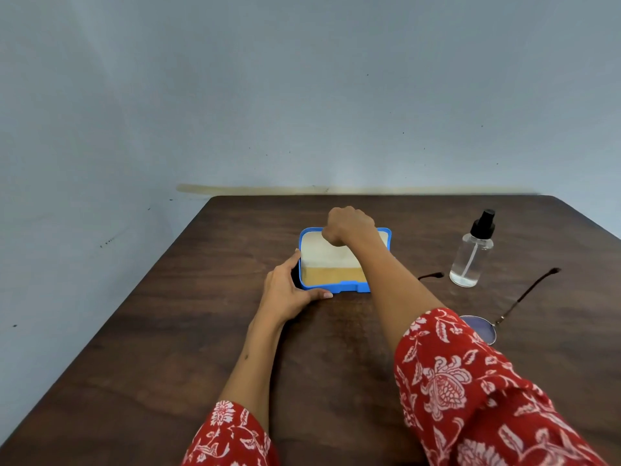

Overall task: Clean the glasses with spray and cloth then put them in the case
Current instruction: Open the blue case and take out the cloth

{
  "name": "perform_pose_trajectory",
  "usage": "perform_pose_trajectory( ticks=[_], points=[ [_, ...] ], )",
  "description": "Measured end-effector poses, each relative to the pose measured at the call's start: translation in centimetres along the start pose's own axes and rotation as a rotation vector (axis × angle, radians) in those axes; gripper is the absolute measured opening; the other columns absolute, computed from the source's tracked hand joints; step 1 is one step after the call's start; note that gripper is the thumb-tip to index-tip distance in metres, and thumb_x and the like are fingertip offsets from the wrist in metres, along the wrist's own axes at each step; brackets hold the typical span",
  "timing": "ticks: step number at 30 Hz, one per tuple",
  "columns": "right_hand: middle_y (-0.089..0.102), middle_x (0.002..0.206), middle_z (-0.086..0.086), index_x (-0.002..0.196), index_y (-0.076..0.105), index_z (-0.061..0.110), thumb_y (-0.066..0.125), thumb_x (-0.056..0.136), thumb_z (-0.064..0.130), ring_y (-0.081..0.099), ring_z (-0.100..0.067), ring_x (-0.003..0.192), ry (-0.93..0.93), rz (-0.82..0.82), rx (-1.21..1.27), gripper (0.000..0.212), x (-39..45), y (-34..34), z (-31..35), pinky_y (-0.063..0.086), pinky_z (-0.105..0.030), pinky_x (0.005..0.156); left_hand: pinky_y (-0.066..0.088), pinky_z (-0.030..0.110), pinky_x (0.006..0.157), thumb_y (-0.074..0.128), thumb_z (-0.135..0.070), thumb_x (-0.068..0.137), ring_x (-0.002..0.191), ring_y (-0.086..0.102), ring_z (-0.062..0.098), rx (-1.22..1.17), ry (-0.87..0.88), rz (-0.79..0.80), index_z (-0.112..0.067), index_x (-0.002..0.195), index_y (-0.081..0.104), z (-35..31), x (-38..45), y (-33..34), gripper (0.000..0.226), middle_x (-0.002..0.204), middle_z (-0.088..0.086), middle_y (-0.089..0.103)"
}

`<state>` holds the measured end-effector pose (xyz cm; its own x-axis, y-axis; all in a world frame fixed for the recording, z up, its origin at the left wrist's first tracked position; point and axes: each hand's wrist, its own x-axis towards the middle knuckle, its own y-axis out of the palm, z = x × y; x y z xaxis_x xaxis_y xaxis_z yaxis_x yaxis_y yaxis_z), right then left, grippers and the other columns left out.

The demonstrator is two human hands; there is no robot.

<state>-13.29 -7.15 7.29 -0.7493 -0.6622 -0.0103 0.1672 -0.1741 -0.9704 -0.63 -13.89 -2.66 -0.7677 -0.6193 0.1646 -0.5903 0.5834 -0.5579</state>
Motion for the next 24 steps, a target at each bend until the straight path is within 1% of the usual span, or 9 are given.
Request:
perform_pose_trajectory(
  ticks=[4,8,12,14,16,17,19,21,24],
  points=[
    [0.045,0.067,-0.002,0.063,0.042,0.013,0.045,0.089,0.011,0.049,-0.021,0.073,0.018,0.008,0.05,0.026,0.1,0.5,0.0,0.039,-0.033,0.066,0.034,0.033,0.106,0.089,-0.038,0.051,0.133,0.04,0.018,0.008,-0.002,0.003,-0.017,0.143,0.036,0.0,0.0,0.0,0.109,0.143,-0.001,0.046],
    [0.046,0.065,-0.002,0.064,0.04,0.013,0.044,0.09,0.012,0.046,-0.017,0.061,0.016,-0.008,0.031,0.027,-0.3,1.0,0.1,0.037,-0.032,0.064,0.037,0.034,0.107,0.09,-0.037,0.05,0.132,0.042,0.017,0.002,-0.004,0.001,-0.017,0.142,0.038,-0.1,-0.1,0.0,0.108,0.141,-0.001,0.049],
    [0.054,0.076,-0.004,0.066,0.04,0.012,0.045,0.091,0.011,0.051,-0.023,0.077,0.011,-0.03,0.002,0.025,-1.3,0.9,0.4,0.036,-0.033,0.077,0.035,0.033,0.107,0.09,-0.037,0.051,0.134,0.04,0.018,0.014,-0.01,-0.009,-0.015,0.143,0.035,-0.1,-0.1,0.1,0.11,0.143,0.0,0.047],
    [0.061,0.099,-0.01,0.086,0.05,0.008,0.048,0.089,0.011,0.054,-0.027,0.095,0.005,-0.069,0.012,0.005,-2.2,0.8,0.4,0.037,-0.034,0.088,0.035,0.034,0.109,0.091,-0.038,0.05,0.135,0.039,0.018,0.017,-0.013,-0.011,-0.014,0.144,0.034,-0.2,-0.1,0.1,0.112,0.144,0.001,0.045],
    [0.055,0.118,-0.014,0.113,0.047,0.004,0.056,0.084,0.01,0.05,-0.03,0.112,0.023,-0.211,0.019,0.031,-3.5,0.8,0.4,0.038,-0.035,0.094,0.034,0.037,0.11,0.091,-0.038,0.05,0.136,0.037,0.017,0.008,-0.022,-0.007,-0.014,0.144,0.033,-0.1,-0.1,0.0,0.113,0.146,0.001,0.043],
    [0.052,0.12,-0.014,0.116,0.044,0.004,0.059,0.082,0.009,0.048,-0.03,0.112,0.061,-0.322,0.049,0.038,-4.3,0.7,0.3,0.04,-0.034,0.09,0.034,0.037,0.111,0.091,-0.037,0.05,0.137,0.036,0.017,0.002,-0.024,-0.007,-0.014,0.144,0.033,-0.1,-0.1,0.1,0.113,0.146,0.001,0.042],
    [0.053,0.117,-0.013,0.111,0.048,0.005,0.059,0.081,0.006,0.049,-0.029,0.109,0.154,-0.454,0.138,0.032,-6.1,0.4,-0.1,0.04,-0.032,0.077,0.033,0.034,0.111,0.091,-0.036,0.05,0.137,0.034,0.016,-0.014,-0.024,-0.008,-0.014,0.144,0.034,-0.1,-0.2,0.1,0.112,0.147,0.0,0.041],
    [0.056,0.111,-0.012,0.1,0.054,0.007,0.057,0.083,0.006,0.053,-0.029,0.103,0.252,-0.411,0.234,0.018,-7.2,0.2,-0.8,0.037,-0.031,0.067,0.032,0.033,0.11,0.091,-0.035,0.05,0.137,0.034,0.016,-0.026,-0.026,-0.008,-0.014,0.144,0.034,-0.1,-0.2,0.1,0.111,0.147,0.0,0.041],
    [0.058,0.112,-0.013,0.102,0.056,0.007,0.057,0.084,0.006,0.055,-0.031,0.105,0.322,-0.24,0.235,0.018,-8.1,0.6,-1.9,0.042,-0.032,0.07,0.032,0.033,0.109,0.091,-0.036,0.051,0.137,0.035,0.017,-0.022,-0.016,-0.012,-0.013,0.143,0.034,-0.2,-0.3,0.0,0.111,0.147,0.0,0.042]
  ],
)
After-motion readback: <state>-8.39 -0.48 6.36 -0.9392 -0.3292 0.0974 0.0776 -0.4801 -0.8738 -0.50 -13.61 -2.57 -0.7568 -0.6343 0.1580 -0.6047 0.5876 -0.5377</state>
